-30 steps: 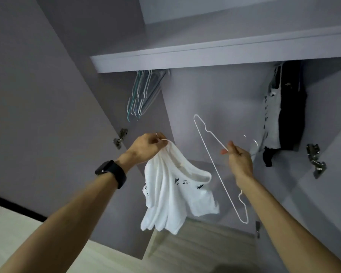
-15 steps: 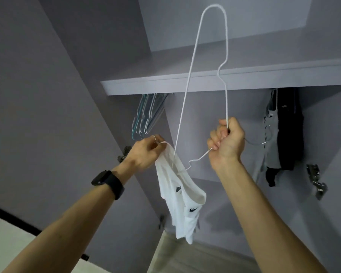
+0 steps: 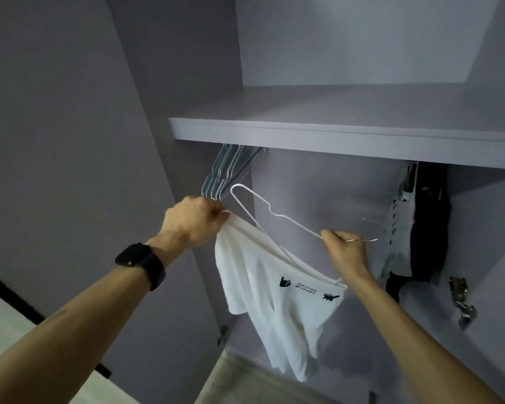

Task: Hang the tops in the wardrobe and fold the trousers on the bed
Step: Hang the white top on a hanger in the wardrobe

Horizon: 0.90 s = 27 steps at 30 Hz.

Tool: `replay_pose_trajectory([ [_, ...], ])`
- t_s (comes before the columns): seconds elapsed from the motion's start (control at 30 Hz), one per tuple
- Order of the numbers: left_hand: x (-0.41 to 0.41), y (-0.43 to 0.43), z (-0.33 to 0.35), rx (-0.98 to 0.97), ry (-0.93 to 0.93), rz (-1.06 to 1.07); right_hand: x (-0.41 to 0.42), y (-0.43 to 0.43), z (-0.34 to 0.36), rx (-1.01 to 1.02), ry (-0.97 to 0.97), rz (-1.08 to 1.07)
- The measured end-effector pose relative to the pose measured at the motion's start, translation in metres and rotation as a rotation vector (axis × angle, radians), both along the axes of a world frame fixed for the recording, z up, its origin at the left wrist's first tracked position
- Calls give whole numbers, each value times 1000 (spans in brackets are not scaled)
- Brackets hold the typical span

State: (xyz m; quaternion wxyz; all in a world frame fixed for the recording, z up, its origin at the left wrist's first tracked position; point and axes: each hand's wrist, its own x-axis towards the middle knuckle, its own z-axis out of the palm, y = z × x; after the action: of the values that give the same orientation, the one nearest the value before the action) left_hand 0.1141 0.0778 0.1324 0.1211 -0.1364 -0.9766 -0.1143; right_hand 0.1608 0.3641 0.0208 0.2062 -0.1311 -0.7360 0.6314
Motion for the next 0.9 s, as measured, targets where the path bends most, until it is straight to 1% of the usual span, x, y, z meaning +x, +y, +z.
replay_pose_trajectory([
  [0.03,1,5,-2,41,-26,-11,-4,0,6,36,-6,5],
  [0.07,3,10,-3,84,-52,-25,-8,-2,11,28,-8,4],
  [0.1,3,15,-3,133,-76,-41,-11,-6,15,-40,-5,-12],
  [0.2,3,32,7,289,-109,-93,-25,-22,17,-464,63,-66],
  [0.27,1,40,15,345,-89,-100,-32,-35,11,-573,39,-70],
  [0.33,-3,40,23,407,-81,-80,-31,-45,-12,-585,-67,-48],
  [0.4,-7,29,29,462,-57,-47,-21,-47,-41,-496,-167,-25],
  [0.47,-9,11,29,452,-32,-7,-11,-44,-59,-311,-195,-4],
  [0.5,-8,2,26,375,-21,31,-7,-42,-61,-195,-179,21],
  [0.6,0,-18,10,13,80,175,-6,-38,-38,116,-100,151],
  [0.67,3,-27,1,-97,133,185,-17,-35,-13,282,-70,206],
  [0.73,4,-31,-5,-136,169,130,-29,-35,19,394,9,220],
  [0.8,4,-29,-8,-112,203,88,-38,-38,51,472,93,198],
  [0.83,3,-28,-8,-81,214,84,-43,-39,63,542,80,213],
  [0.9,-1,-29,-6,-39,184,132,-51,-39,80,812,-48,314],
])
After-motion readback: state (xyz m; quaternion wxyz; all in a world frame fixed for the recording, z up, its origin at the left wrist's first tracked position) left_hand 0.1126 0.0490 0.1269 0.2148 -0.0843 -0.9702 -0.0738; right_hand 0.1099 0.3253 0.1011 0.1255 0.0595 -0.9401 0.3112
